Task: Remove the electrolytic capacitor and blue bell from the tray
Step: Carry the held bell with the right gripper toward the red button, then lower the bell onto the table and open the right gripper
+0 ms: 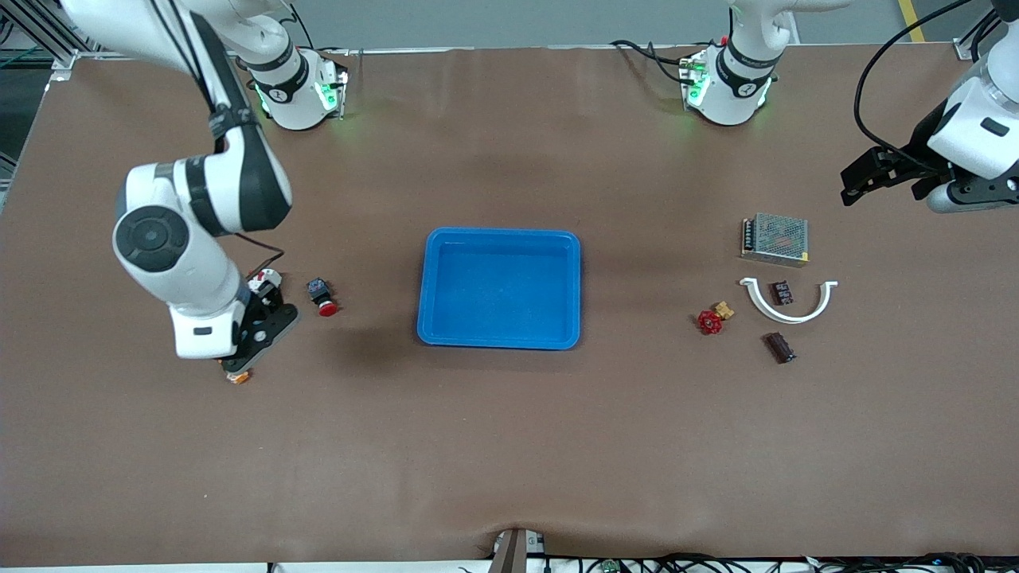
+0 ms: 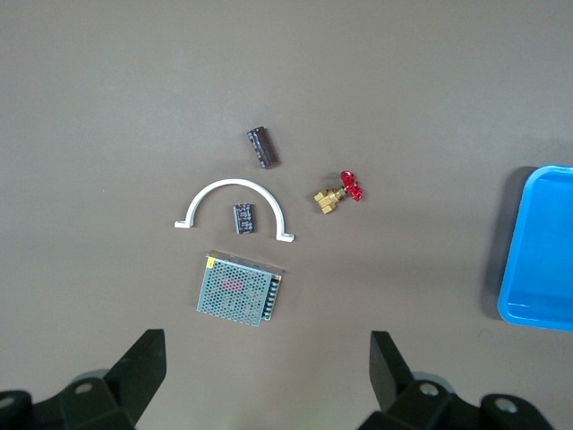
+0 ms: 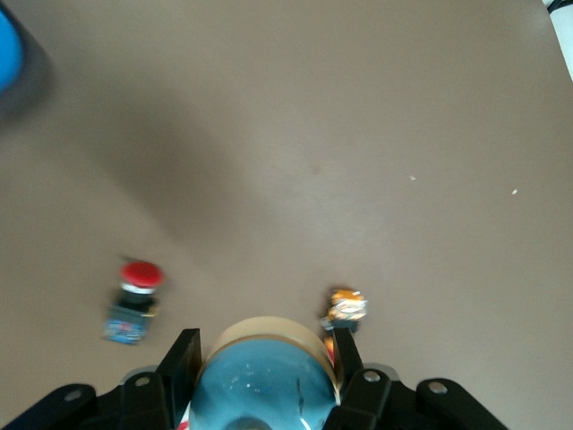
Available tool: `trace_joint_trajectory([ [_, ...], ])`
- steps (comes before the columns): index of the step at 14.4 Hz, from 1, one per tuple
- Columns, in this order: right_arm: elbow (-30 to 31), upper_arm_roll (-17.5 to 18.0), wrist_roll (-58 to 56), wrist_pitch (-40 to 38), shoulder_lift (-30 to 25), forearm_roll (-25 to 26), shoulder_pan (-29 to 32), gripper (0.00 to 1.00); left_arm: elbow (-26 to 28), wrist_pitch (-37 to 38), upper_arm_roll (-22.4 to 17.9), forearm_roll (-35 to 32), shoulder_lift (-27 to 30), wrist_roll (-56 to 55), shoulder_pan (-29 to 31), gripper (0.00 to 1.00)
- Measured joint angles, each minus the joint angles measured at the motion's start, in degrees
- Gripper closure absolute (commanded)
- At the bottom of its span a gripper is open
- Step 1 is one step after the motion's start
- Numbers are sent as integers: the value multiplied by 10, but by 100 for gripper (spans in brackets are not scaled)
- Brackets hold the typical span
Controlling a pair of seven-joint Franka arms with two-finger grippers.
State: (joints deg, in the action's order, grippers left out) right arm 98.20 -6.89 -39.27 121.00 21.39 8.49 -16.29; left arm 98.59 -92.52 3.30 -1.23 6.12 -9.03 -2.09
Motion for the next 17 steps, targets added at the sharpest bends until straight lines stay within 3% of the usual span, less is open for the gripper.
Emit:
trace_joint_trajectory([
  [3, 19, 1, -78, 73, 41, -16, 28, 57, -2, 1, 0, 0, 0, 0, 0, 0],
  [11, 26, 2, -293, 206, 145, -172, 46, 57, -2, 3, 0, 0, 0, 0, -7, 0],
  [17, 26, 4, -337, 222, 154, -186, 52, 57, -2, 3, 1, 0, 0, 0, -8, 0],
])
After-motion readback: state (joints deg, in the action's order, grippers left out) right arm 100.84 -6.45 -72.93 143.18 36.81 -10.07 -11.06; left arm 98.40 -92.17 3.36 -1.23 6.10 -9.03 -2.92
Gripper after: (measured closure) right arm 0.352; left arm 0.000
